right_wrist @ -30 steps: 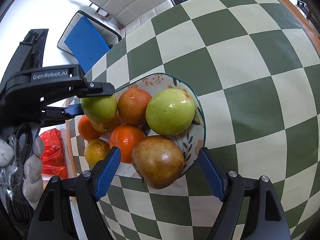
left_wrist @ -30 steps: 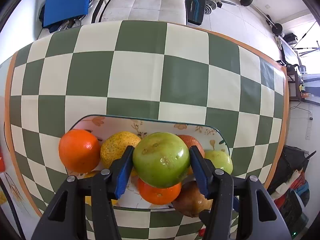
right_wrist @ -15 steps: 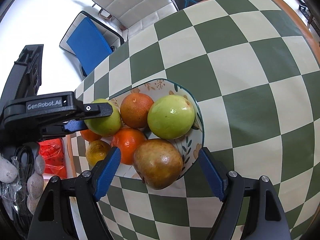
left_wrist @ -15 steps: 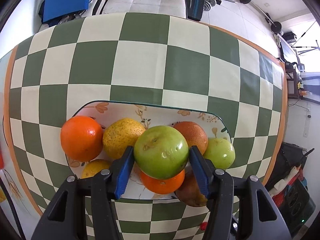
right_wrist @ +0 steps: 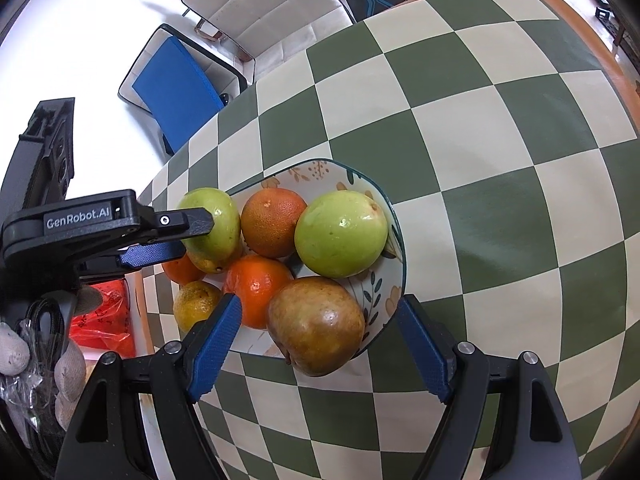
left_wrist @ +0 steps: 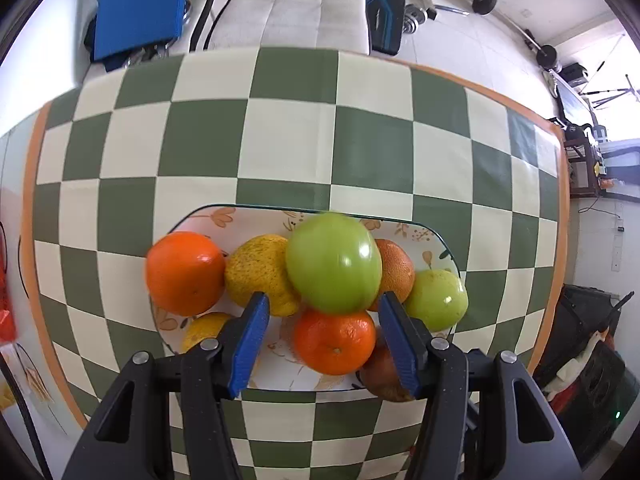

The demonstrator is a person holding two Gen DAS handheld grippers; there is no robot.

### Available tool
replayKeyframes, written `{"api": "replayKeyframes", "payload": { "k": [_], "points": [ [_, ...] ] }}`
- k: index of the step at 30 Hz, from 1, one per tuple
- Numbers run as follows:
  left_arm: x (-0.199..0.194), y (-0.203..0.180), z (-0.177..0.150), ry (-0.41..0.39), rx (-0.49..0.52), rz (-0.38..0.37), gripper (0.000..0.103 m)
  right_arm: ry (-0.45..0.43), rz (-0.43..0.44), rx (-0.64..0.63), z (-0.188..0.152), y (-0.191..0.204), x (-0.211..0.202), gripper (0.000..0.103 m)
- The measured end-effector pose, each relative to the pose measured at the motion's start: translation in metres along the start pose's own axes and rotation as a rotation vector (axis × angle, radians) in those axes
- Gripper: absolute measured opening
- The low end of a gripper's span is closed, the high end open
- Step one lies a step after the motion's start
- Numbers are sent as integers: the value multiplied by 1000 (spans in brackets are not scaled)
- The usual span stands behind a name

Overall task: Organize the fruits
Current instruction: 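Open both tools and withdraw them from the plate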

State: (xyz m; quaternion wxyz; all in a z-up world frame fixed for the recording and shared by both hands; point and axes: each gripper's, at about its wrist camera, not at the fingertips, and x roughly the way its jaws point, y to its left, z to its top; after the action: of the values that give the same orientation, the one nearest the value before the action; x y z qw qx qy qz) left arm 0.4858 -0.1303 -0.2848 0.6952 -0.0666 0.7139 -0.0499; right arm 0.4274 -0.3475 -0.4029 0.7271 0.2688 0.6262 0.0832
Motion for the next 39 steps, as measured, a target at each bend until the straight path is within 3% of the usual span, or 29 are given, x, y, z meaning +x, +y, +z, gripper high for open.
{"api": "replayKeyframes", "payload": {
  "k": [2,4,10,13,18,21,22,23,24,25,26,27,28,31,34,38,39],
  "points": [
    [-14,2,-9,-53,21,13,66,-8,-17,-8,-1,2,-4,84],
    [-25,5,-19,-105,38,37,83,-30,-44,-26,-2,6,-10,90],
    [-51,42,-54,-216,-31,77,89,-71,-130,-94,-4,23,-28,91],
    [-54,60,-50,-247,-81,103,94,-86,-80,-99,27,36,-38,92],
    [-51,86,-34,-277,-200,117,94,14,-45,-167,96,69,-1,91],
    [-43,94,-26,-276,-250,95,94,45,-183,-260,148,79,50,90],
    [-41,93,-24,-277,-252,91,94,83,-234,-275,161,77,69,87],
    [-37,92,-21,-279,-247,88,94,133,-267,-274,174,72,92,73],
    [-34,91,-19,-279,-243,98,94,161,-259,-273,182,70,106,66],
    [-31,89,-17,-280,-240,105,94,175,-272,-281,189,67,118,67],
    [-29,88,-14,-281,-233,101,94,136,-270,-303,194,69,117,63],
    [-26,86,-13,-279,-226,99,94,126,-237,-309,201,70,119,35],
    [-24,85,-11,-275,-220,96,94,128,-226,-307,204,70,120,28],
    [-25,85,-12,-277,-208,66,94,100,-227,-400,199,76,112,26],
    [-32,86,-13,-305,-196,59,94,68,-168,-470,179,76,80,25],
    [-45,83,-15,-351,-167,94,94,4,-93,-402,178,60,25,26],
    [-50,81,-18,-369,-151,107,94,-9,-81,-376,179,56,13,32]
  ]
}}
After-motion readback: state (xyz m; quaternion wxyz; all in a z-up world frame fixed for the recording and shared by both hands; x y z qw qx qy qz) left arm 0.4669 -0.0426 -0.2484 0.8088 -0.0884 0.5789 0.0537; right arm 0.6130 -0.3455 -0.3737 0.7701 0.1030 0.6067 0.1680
